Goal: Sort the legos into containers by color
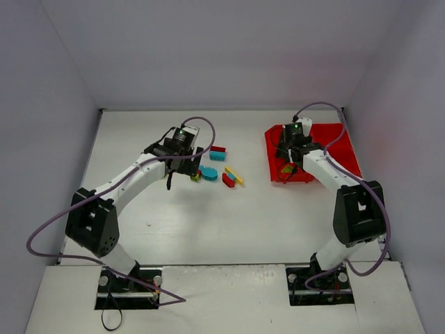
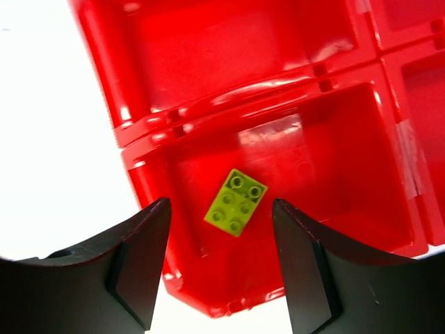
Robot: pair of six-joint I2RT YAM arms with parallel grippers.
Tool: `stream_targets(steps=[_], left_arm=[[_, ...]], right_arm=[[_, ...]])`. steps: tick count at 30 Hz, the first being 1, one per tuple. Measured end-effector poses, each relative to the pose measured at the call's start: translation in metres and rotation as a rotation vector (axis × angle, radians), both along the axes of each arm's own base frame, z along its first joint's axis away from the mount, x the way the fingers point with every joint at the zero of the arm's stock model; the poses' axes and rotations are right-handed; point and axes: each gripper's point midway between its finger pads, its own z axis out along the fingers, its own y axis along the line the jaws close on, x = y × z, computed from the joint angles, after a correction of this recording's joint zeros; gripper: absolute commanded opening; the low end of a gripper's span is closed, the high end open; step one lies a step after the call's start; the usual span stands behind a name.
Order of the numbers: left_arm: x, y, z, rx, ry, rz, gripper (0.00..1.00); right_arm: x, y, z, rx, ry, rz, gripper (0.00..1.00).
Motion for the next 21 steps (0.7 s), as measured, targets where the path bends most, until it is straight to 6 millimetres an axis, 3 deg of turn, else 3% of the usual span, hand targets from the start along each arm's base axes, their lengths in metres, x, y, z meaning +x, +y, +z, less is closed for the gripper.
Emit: stream_targets(steps=[3, 6, 10, 12, 16, 21], left_arm=[[0.02, 0.008, -0.001, -0.006, 0.001, 0.048, 0.76], [0.046, 0.009, -0.008, -0.004, 0.009, 0.077, 0.76], [0.079, 0.005, -0.027, 0.018, 0.029, 0.087, 0.76], [0.095, 0.005, -0.038, 0.032, 0.042, 0.088, 0.76], [0.119, 0.008, -0.066, 0.041, 0.081, 0.104, 0.75], [0.131, 0.024, -0.092, 0.046, 0.13, 0.112, 0.73]], right_arm=[[-0.001, 0.009, 0.019, 0.044, -0.04, 0.042, 0.57], [-0.009, 0.016, 0.053, 0.097, -0.129, 0.087, 0.57], [-0.024, 0.024, 0.099, 0.164, -0.26, 0.143, 0.58], [-0.031, 0.029, 0.112, 0.196, -0.303, 0.17, 0.58], [-0.044, 0.038, 0.114, 0.243, -0.313, 0.221, 0.59], [-0.055, 0.047, 0.098, 0.282, -0.27, 0.263, 0.59]])
